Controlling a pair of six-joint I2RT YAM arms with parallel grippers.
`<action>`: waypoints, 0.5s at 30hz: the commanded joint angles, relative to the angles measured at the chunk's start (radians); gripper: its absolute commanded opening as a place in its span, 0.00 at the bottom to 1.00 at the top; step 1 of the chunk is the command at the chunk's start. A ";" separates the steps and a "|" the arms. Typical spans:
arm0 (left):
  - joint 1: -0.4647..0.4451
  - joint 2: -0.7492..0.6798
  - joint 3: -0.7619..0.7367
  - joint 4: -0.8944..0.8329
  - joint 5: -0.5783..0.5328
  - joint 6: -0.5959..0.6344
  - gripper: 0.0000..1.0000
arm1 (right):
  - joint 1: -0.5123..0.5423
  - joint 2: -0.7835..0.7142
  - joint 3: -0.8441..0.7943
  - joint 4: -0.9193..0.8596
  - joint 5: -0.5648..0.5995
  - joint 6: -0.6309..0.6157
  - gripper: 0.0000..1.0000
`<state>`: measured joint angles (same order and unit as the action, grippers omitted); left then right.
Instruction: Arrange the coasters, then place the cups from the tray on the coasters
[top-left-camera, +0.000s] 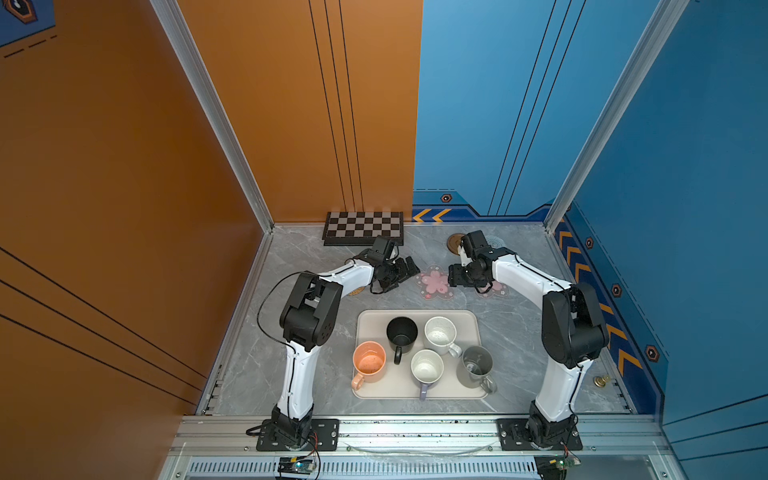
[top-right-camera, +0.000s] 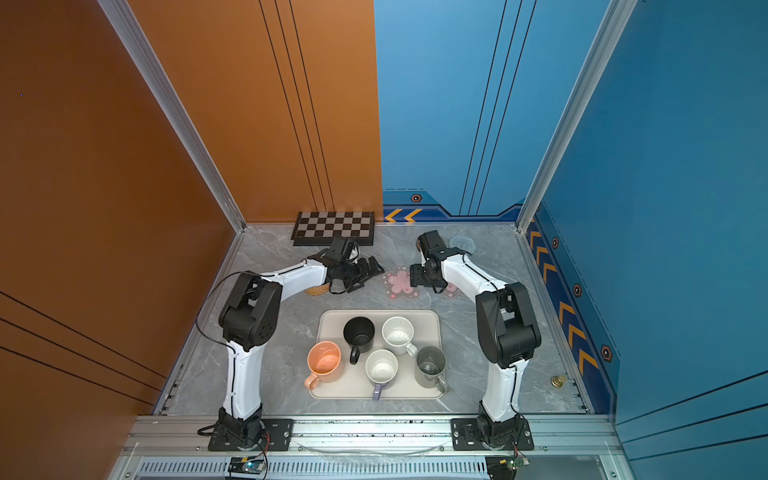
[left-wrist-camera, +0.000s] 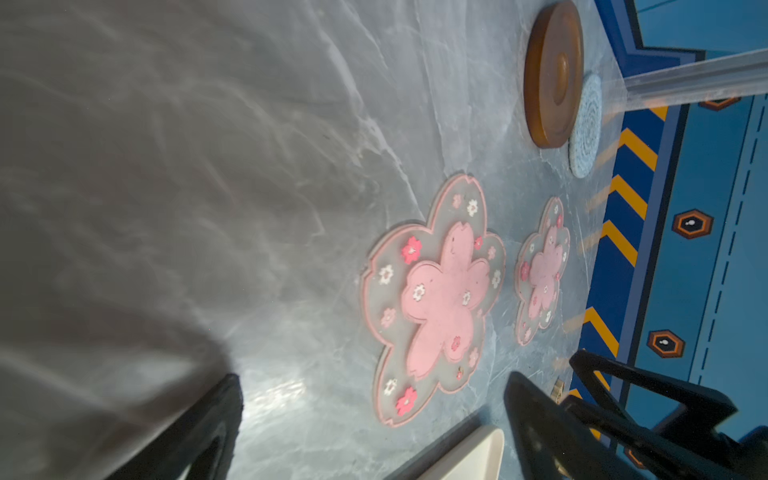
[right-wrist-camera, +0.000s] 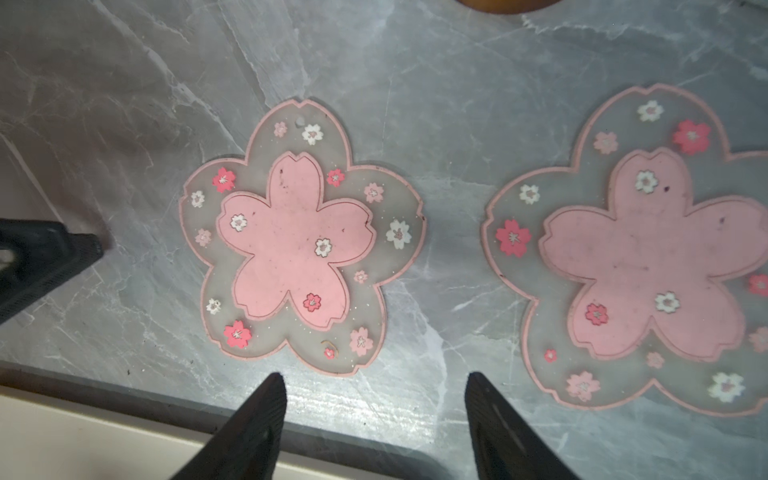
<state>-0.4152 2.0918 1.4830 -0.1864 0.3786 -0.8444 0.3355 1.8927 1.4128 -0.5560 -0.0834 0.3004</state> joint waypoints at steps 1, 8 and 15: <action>0.017 -0.103 -0.034 -0.025 0.005 0.054 0.98 | 0.028 0.032 0.049 0.010 0.002 0.027 0.71; 0.035 -0.217 -0.086 -0.113 -0.024 0.137 0.98 | 0.114 0.088 0.134 -0.019 0.077 0.029 0.71; 0.070 -0.296 -0.116 -0.192 -0.037 0.197 0.98 | 0.173 0.151 0.208 -0.054 0.117 0.045 0.71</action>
<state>-0.3698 1.8301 1.3960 -0.3084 0.3561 -0.6952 0.5007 2.0197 1.5856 -0.5659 -0.0135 0.3225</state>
